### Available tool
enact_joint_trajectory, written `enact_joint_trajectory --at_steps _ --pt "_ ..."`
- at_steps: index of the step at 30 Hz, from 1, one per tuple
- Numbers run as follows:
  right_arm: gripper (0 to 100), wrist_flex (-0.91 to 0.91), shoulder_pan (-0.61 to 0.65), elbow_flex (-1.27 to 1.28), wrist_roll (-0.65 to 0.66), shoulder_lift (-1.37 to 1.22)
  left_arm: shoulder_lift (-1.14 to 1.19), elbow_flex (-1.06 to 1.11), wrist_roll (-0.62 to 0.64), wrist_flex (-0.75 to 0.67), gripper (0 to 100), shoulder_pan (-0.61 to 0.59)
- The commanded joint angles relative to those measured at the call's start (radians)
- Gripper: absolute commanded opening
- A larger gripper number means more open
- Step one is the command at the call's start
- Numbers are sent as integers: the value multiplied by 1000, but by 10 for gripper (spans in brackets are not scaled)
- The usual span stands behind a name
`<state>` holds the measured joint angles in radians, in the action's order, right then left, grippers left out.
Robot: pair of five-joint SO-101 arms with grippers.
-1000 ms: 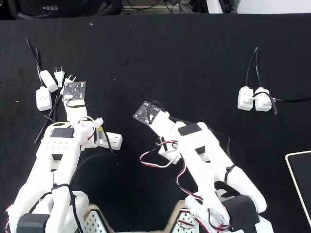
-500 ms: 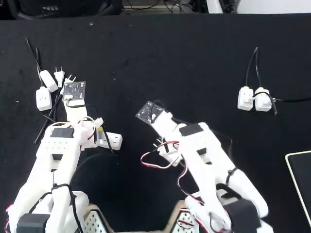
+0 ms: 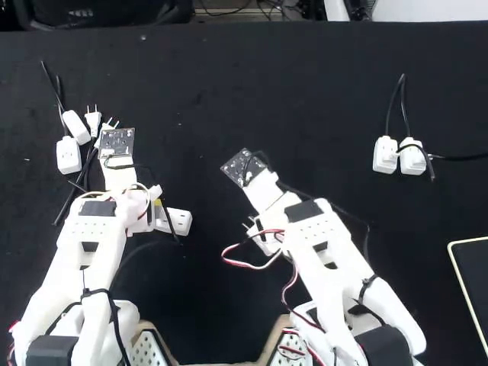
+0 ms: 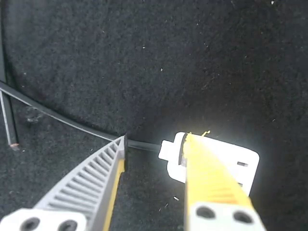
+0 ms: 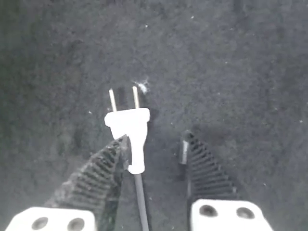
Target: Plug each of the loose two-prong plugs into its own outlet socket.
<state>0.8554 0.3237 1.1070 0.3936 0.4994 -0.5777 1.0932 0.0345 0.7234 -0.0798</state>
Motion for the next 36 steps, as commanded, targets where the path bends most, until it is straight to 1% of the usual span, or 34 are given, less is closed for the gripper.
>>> enact_joint_trajectory --at_steps 1,4,7,10,14,20,26,32,36 --pt "145 -34 66 1 -8 31 -20 -2 -6 -9 195 -12" --pt "145 -28 127 5 -9 31 -20 -1 -6 -9 195 -13" --pt "145 -28 144 21 -9 31 -20 -1 -6 -8 195 -36" --pt "145 -25 95 18 -2 39 -20 -1 -6 -8 195 -65" --pt "145 -14 34 -19 0 31 -20 -1 -6 -9 195 -70" --pt "145 -20 32 -12 2 30 -20 -2 -6 -9 195 -70" --pt "145 -78 6 -5 69 25 -20 -2 -6 -9 195 -70" --pt "145 -127 8 -16 68 -134 -20 -2 -6 -9 195 -70" --pt "145 -35 11 -84 63 -179 -20 -2 -6 -9 195 -70"
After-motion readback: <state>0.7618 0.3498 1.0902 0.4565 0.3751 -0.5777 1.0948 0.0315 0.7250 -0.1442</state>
